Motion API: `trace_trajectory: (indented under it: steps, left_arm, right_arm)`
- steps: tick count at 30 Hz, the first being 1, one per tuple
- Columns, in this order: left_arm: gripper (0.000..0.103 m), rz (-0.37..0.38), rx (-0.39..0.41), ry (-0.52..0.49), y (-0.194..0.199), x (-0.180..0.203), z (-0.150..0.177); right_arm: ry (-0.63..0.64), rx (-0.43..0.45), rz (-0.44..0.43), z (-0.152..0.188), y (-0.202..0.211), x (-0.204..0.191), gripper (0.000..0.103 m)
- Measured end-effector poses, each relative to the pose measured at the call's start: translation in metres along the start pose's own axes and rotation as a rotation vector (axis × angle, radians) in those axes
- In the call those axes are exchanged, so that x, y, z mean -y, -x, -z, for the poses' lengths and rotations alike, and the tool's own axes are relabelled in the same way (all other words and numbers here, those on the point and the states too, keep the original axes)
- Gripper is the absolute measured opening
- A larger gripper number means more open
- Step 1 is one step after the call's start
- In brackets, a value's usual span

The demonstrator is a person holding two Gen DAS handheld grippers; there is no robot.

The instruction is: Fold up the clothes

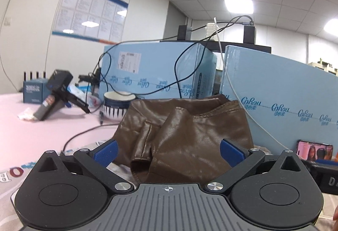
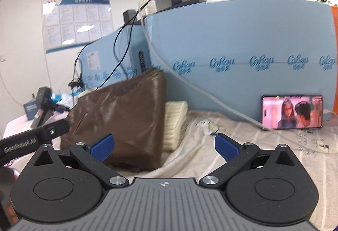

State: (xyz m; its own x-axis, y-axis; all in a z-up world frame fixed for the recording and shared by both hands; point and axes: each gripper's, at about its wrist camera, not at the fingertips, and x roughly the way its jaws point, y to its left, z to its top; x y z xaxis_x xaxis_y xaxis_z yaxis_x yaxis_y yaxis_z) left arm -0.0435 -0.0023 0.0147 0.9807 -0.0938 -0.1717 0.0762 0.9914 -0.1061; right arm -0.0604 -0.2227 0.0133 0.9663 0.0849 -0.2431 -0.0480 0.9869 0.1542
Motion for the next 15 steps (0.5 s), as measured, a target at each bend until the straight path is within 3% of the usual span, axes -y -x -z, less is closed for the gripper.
trace_trajectory:
  steps: [10, 15]
  left_arm:
    - [0.103, -0.086, 0.062, -0.053, -0.003, 0.013, 0.006]
    - [0.103, -0.135, 0.102, -0.087, 0.001, 0.019, 0.008]
  right_arm:
    - [0.056, 0.033, -0.017, 0.007, -0.015, 0.000, 0.103]
    - [0.109, 0.093, -0.041, 0.006, -0.013, -0.003, 0.103]
